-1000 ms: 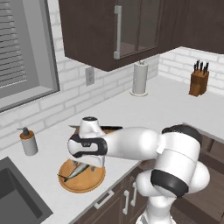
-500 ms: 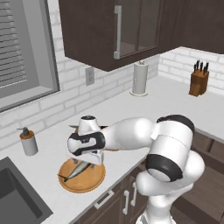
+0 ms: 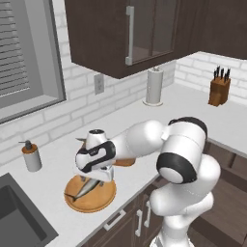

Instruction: Pick up the knife from the drawer and place it on the cutting board. Then place the meat from the plate to the cutting board.

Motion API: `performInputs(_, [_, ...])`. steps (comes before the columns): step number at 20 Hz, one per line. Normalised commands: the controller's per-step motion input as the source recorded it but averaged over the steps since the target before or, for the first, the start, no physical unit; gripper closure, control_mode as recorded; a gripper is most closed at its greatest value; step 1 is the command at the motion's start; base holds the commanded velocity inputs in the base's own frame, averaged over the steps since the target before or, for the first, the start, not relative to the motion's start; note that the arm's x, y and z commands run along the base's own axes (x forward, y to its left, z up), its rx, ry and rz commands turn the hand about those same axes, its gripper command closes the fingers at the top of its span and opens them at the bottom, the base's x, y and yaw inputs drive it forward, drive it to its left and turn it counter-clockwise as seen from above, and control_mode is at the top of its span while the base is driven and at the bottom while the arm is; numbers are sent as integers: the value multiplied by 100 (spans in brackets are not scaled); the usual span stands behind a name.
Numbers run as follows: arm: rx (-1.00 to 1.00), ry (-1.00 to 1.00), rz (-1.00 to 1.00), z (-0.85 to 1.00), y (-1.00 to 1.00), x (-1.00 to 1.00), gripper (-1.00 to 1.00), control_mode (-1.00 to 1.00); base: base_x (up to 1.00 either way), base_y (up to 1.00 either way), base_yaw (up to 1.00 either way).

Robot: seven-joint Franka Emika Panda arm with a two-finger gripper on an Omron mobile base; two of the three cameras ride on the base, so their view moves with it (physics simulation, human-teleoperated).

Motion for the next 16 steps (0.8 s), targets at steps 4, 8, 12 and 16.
performInputs(4, [0,0,0,-36,2,0,-100,-100,0,0,0])
performInputs(8, [0,0,0,-28,13,-1,100,-100,0,0,0])
performInputs(12, [0,0,0,-15,3,-11,100,-100,0,0,0])
performInputs(16, [0,0,0,0,0,-37,100,-100,0,0,0])
